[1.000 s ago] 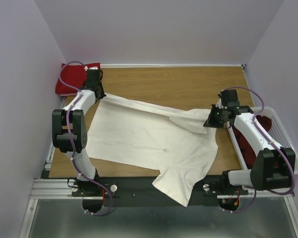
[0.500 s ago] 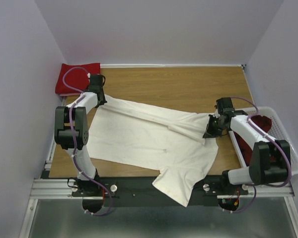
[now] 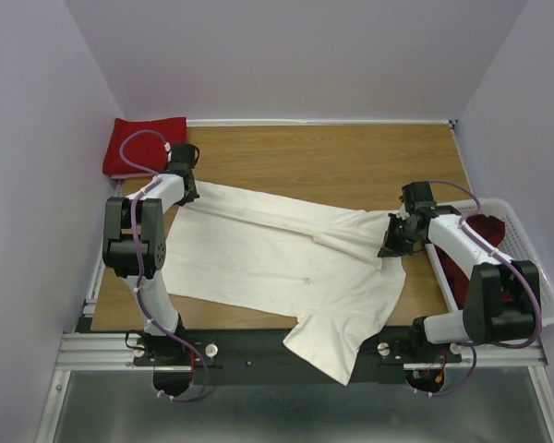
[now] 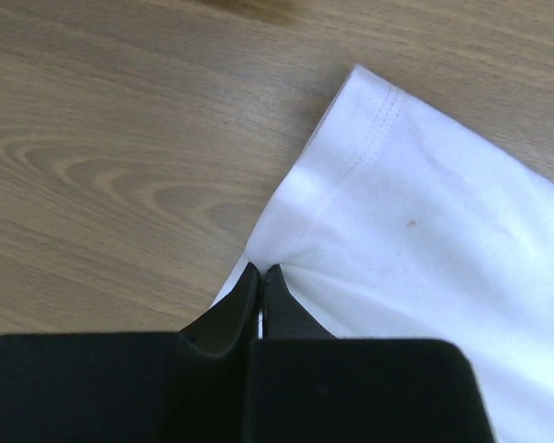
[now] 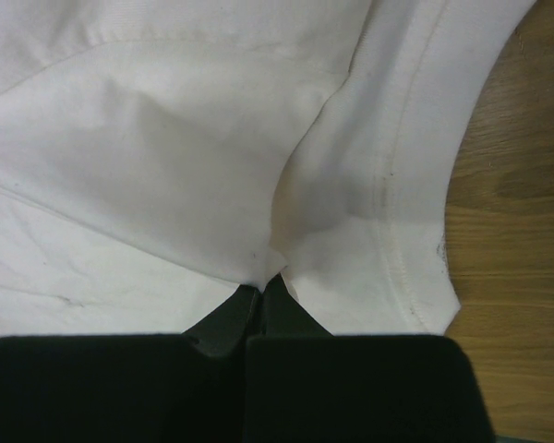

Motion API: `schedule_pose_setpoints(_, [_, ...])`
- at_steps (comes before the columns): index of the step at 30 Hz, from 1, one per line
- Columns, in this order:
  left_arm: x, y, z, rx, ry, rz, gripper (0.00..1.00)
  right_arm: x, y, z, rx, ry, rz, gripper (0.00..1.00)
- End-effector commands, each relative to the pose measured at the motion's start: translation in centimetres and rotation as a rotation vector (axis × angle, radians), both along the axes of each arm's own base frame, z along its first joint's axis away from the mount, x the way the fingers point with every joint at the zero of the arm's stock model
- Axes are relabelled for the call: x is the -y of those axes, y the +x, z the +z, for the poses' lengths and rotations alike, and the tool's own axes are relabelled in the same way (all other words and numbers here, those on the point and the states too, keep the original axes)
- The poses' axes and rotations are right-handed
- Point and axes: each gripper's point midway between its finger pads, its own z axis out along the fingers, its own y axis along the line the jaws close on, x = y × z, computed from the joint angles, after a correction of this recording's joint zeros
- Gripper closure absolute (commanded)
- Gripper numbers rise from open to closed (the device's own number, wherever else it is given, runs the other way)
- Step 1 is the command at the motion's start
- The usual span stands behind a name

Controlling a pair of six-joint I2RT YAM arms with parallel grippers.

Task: Fold and stack the t-shirts
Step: Fold the tshirt

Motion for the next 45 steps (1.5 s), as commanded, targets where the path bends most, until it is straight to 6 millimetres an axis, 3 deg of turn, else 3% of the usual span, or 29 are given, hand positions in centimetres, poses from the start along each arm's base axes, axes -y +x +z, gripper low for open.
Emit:
schedule_pose_setpoints(1, [-1.6,-0.7,0.7,0.003,0.065,0.059,1.0,1.1,-0.4,-0.2,-0.004,-0.048,-0.023,0.99])
schedule_pose_setpoints(9, [-1.5,-1.8,-0.1,-0.022,0.057,0.064,1.0,1.0,-0.5,-0.2,-0.006,-0.044,-0.02,0.99])
schedule_pose_setpoints(18, [-1.6,-2.0,1.1,0.012,0.056,0.09,1.0,1.2,-0.6,-0.3,-0.005,-0.052,-0.026,0.99])
schedule_pose_setpoints(35, [-1.9,-3.4,0.5,0.0,0.084,0.115,0.99,1.3,-0.7,-0.3,-0.005,-0.057,-0.031,0.99])
schedule_pose_setpoints(39, [-1.7,-2.7,0.6,0.012,0.077,0.117,0.83,1.0,-0.5,-0.2,0.002,-0.039,-0.024,0.96])
schedule_pose_setpoints(45, [-1.9,-1.3,2.6,0.066,0.086,0.122,0.56,0.6,0.0,0.5,0.026,-0.021,-0.013,0.75])
